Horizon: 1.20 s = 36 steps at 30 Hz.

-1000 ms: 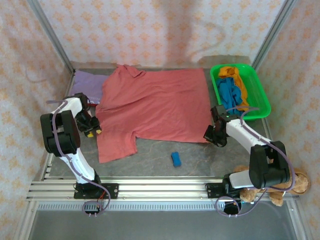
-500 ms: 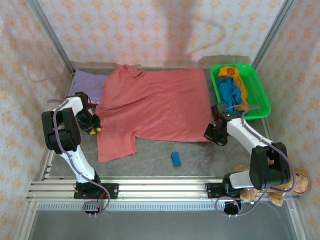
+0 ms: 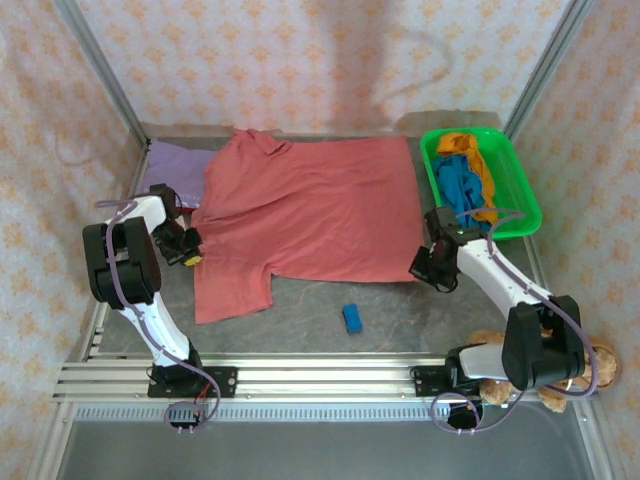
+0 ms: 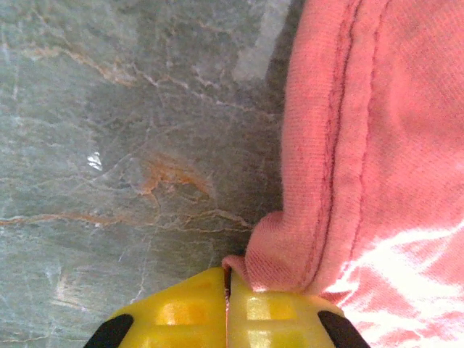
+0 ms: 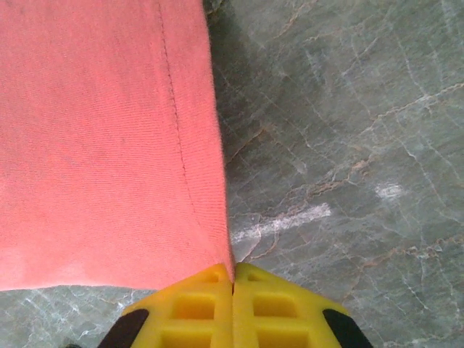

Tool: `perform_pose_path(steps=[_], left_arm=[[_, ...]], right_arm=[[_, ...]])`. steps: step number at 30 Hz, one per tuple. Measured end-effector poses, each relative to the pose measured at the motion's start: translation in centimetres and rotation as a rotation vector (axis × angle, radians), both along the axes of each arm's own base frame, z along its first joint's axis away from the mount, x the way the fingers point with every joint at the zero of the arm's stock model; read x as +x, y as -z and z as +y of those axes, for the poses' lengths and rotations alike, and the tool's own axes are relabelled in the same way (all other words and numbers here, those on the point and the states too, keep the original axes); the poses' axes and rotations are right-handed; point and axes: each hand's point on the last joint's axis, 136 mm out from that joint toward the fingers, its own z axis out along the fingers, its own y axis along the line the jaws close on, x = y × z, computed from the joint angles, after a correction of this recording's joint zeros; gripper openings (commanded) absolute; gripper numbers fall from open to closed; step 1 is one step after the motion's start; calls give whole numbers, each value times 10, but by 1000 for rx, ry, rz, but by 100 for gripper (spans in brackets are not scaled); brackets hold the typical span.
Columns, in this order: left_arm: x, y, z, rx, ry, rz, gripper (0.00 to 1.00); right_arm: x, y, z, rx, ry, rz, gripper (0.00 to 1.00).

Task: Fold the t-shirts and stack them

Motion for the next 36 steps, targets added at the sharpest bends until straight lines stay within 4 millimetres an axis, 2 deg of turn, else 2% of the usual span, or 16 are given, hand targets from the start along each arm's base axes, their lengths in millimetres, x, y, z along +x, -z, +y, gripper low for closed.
perform_pose_path(steps=[6, 11, 16, 23, 33, 36], left_arm=[[-13, -3, -2, 10, -3, 9, 0], [-36, -12, -5, 30, -3, 28, 0], [-55, -26, -15, 29, -17, 36, 0], [-62, -35, -42, 25, 24, 53, 0], [-104, -49, -48, 52, -35, 38, 0], [-110, -54, -50, 55, -39, 32, 0]], right_arm=[[-5, -5, -2, -7, 1, -3, 0], [-14, -10, -6, -22, 0, 5, 0], [-26, -15, -9, -28, -4, 23, 0], [-37, -22, -11, -37, 0, 71, 0], [-53, -24, -14, -43, 22, 128, 0], [-57, -27, -14, -35, 21, 123, 0]])
